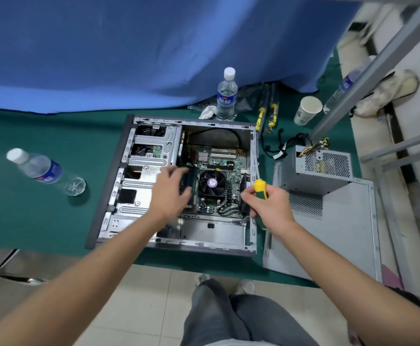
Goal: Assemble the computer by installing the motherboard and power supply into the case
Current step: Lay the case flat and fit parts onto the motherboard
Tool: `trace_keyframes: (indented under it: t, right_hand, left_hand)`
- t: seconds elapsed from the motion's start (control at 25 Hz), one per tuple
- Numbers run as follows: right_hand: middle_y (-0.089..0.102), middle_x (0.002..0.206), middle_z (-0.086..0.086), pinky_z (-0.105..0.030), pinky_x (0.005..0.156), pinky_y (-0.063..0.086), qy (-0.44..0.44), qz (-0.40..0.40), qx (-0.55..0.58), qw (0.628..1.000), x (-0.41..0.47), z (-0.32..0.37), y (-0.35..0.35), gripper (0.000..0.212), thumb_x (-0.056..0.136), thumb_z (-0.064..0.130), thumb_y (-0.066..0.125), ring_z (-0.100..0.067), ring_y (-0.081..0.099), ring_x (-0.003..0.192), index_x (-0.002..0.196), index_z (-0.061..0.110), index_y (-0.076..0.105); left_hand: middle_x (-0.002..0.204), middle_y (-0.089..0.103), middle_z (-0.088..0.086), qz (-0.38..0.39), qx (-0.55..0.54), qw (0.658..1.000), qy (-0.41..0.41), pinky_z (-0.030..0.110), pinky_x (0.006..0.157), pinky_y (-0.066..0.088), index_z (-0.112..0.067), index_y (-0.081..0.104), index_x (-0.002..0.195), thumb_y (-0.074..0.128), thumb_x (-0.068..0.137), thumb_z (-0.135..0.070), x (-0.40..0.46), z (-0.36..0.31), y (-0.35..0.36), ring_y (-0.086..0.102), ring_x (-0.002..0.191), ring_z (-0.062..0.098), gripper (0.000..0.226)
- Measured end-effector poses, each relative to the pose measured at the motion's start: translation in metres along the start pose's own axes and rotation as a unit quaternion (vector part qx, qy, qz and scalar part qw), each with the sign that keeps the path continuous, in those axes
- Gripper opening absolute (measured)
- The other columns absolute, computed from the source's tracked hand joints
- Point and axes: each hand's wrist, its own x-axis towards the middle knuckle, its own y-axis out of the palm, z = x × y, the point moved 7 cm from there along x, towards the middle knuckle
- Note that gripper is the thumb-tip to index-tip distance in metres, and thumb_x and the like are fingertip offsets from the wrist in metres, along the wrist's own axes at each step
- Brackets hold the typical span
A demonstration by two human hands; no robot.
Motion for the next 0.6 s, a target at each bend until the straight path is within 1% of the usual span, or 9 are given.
trace_keyframes:
  t: [0.08,0.12,0.16,0.2,0.28,0.4,0.48,0.6]
  right_hand:
    - [0.060,0.054,0.000,-0.024,0.044,0.047,0.014,0.038,0.006,0.999,-0.003,0.006,0.020,0.006,0.087,0.017,0.074,-0.013,0.056,0.045,0.088,0.013,0.069]
    - [0.060,0.054,-0.002,-0.024,0.045,0.048,0.016,0.058,0.008,0.998,-0.004,0.008,0.031,0.007,0.087,0.017,0.074,-0.014,0.055,0.045,0.088,0.013,0.069]
    - [0.060,0.055,-0.004,-0.025,0.047,0.049,0.018,0.079,0.009,0.997,-0.005,0.009,0.040,0.007,0.086,0.017,0.075,-0.014,0.055,0.046,0.088,0.012,0.069]
    - [0.061,0.059,-0.007,-0.026,0.048,0.049,0.020,0.099,0.012,0.995,-0.007,0.010,0.050,0.008,0.086,0.018,0.076,-0.015,0.055,0.047,0.088,0.013,0.070]
    - [0.064,0.066,-0.014,-0.028,0.051,0.049,0.029,0.133,0.027,0.990,-0.011,0.011,0.064,0.008,0.084,0.021,0.078,-0.017,0.055,0.050,0.086,0.016,0.072]
    - [0.059,0.062,-0.013,-0.027,0.051,0.049,0.053,0.176,0.069,0.981,-0.018,0.015,0.080,0.011,0.081,0.021,0.080,-0.019,0.053,0.049,0.085,0.015,0.072]
    - [0.058,0.063,-0.012,-0.026,0.050,0.049,0.067,0.191,0.080,0.976,-0.020,0.019,0.086,0.014,0.082,0.018,0.080,-0.018,0.052,0.050,0.088,0.011,0.070]
    - [0.058,0.065,-0.012,-0.026,0.050,0.049,0.079,0.188,0.072,0.976,-0.020,0.021,0.085,0.014,0.084,0.017,0.078,-0.017,0.052,0.050,0.090,0.007,0.070]
  left_hand:
    - [0.126,0.060,-0.003,0.039,-0.049,0.997,0.055,0.032,0.107,0.043,-0.022,0.061,0.128,0.066,0.093,-0.026,-0.015,-0.018,0.004,0.056,0.115,0.010,0.036]
    - [0.115,0.066,-0.007,0.055,-0.093,0.992,0.069,0.031,0.100,0.049,-0.022,0.066,0.121,0.068,0.092,-0.024,-0.021,-0.024,0.003,0.061,0.104,0.004,0.029]
    - [0.105,0.069,-0.009,0.064,-0.141,0.985,0.077,0.031,0.093,0.053,-0.022,0.069,0.115,0.071,0.090,-0.021,-0.026,-0.028,0.000,0.063,0.094,0.000,0.025]
    - [0.099,0.070,-0.011,0.064,-0.179,0.978,0.085,0.031,0.088,0.055,-0.022,0.070,0.110,0.074,0.087,-0.018,-0.030,-0.030,-0.004,0.064,0.088,-0.002,0.023]
    - [0.093,0.071,-0.012,0.057,-0.215,0.970,0.098,0.032,0.083,0.057,-0.022,0.072,0.103,0.076,0.085,-0.016,-0.040,-0.033,-0.012,0.066,0.085,0.001,0.019]
    - [0.088,0.072,-0.010,0.047,-0.237,0.965,0.103,0.037,0.078,0.058,-0.020,0.075,0.094,0.076,0.086,-0.018,-0.049,-0.030,-0.020,0.068,0.082,0.006,0.008]
    - [0.087,0.071,-0.009,0.040,-0.238,0.964,0.110,0.036,0.075,0.057,-0.018,0.076,0.095,0.076,0.086,-0.020,-0.052,-0.028,-0.023,0.068,0.080,0.007,0.009]
    - [0.086,0.070,-0.011,0.025,-0.256,0.959,0.118,0.032,0.072,0.056,-0.021,0.076,0.095,0.077,0.085,-0.021,-0.053,-0.027,-0.025,0.067,0.080,0.008,0.010]
